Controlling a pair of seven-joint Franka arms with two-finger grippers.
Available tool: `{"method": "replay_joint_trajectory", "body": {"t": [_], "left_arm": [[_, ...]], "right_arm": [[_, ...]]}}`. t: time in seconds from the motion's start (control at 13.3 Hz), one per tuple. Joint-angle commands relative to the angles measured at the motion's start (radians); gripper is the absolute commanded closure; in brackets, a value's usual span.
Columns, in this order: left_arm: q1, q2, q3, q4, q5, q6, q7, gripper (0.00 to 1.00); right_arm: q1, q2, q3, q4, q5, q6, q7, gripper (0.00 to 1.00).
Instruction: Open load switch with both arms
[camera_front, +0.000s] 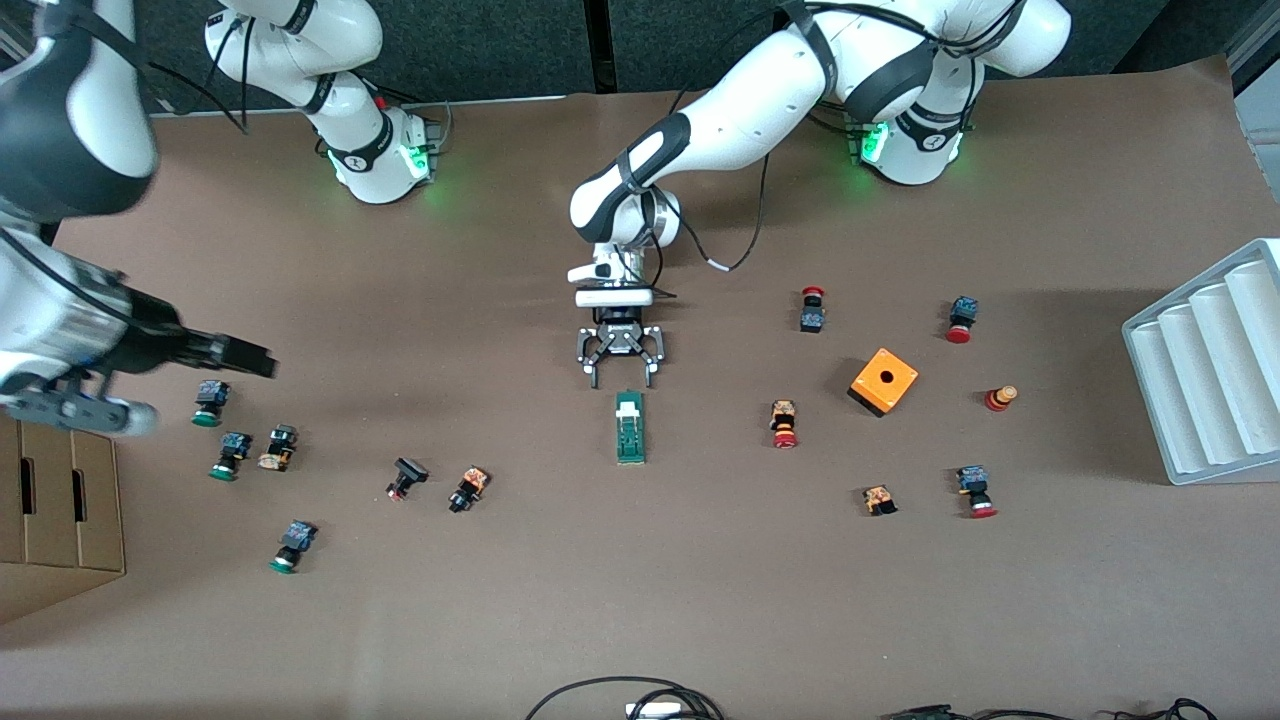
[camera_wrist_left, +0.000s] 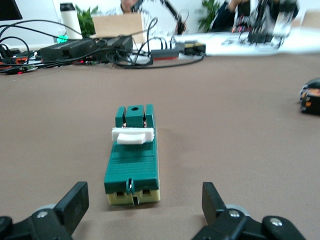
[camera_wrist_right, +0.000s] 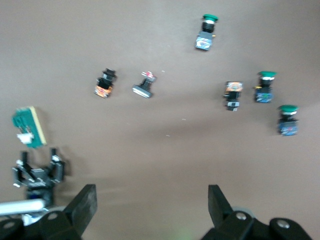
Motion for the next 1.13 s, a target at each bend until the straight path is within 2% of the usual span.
{"method": "replay_joint_trajectory", "body": {"t": [0.0, 0.15, 0.45, 0.6, 1.05], "left_arm": [[0.002, -0.044, 0.001, 0.028, -0.121, 0.033, 0.212, 0.0], [0.002, -0.068, 0.001, 0.032, -0.198, 0.042, 0.339, 0.0], [0.033, -0.154, 0.001, 0.032, -0.39, 0.12, 0.624, 0.0], [0.056, -0.199, 0.001, 0.032, -0.494, 0.171, 0.793, 0.0], [0.113, -0.335, 0.002, 0.048, -0.876, 0.165, 1.414, 0.0]], "right_arm": [[-0.006, -0.092, -0.052, -0.104, -0.041, 0.028, -0.183, 0.0], [-0.009, -0.094, -0.085, -0.109, -0.063, 0.046, -0.264, 0.0], [-0.011, -0.08, -0.085, -0.095, -0.138, 0.059, -0.282, 0.0], [-0.011, -0.077, -0.085, -0.092, -0.138, 0.066, -0.281, 0.0], [-0.017, -0.069, -0.085, -0.058, -0.136, 0.069, -0.276, 0.0]]}}
